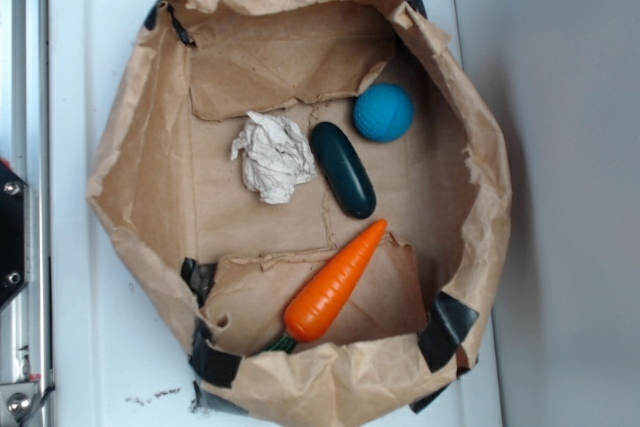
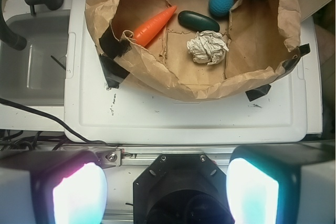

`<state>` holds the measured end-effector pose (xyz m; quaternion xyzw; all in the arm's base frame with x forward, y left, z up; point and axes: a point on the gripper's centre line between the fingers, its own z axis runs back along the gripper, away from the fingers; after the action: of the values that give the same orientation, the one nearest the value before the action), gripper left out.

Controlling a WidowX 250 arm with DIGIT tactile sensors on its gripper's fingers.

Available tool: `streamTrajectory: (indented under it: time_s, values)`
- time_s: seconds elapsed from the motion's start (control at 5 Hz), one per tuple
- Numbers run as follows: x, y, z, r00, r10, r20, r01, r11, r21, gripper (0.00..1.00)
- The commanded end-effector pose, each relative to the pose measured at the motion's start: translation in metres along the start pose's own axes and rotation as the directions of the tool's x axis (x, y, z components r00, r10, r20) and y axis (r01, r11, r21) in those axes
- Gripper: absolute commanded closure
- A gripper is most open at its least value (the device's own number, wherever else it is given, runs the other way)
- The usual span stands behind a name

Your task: Grab the white paper.

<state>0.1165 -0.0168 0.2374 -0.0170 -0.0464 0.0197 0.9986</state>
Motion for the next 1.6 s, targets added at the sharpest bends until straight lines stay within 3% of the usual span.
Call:
streamTrajectory:
  time_s: [0.0, 0.2, 1.0, 1.2, 1.4]
  values:
    - [0.0, 0.0, 0.0, 1.0, 0.0, 0.0, 0.0, 1.0, 0.0, 0.0]
    - [0.028, -0.014, 0.002, 0.999, 0.007, 0.033, -0.007, 1.0, -0.009, 0.0]
    - [0.028, -0.014, 0.002, 0.999, 0.007, 0.033, -0.007, 1.0, -0.009, 0.0]
    - [0.071, -0.005, -0.005, 0.996, 0.028, 0.083, -0.024, 0.999, -0.048, 0.0]
    - [0.102, 0.005, -0.01, 0.99, 0.078, 0.117, -0.076, 0.997, -0.018, 0.0]
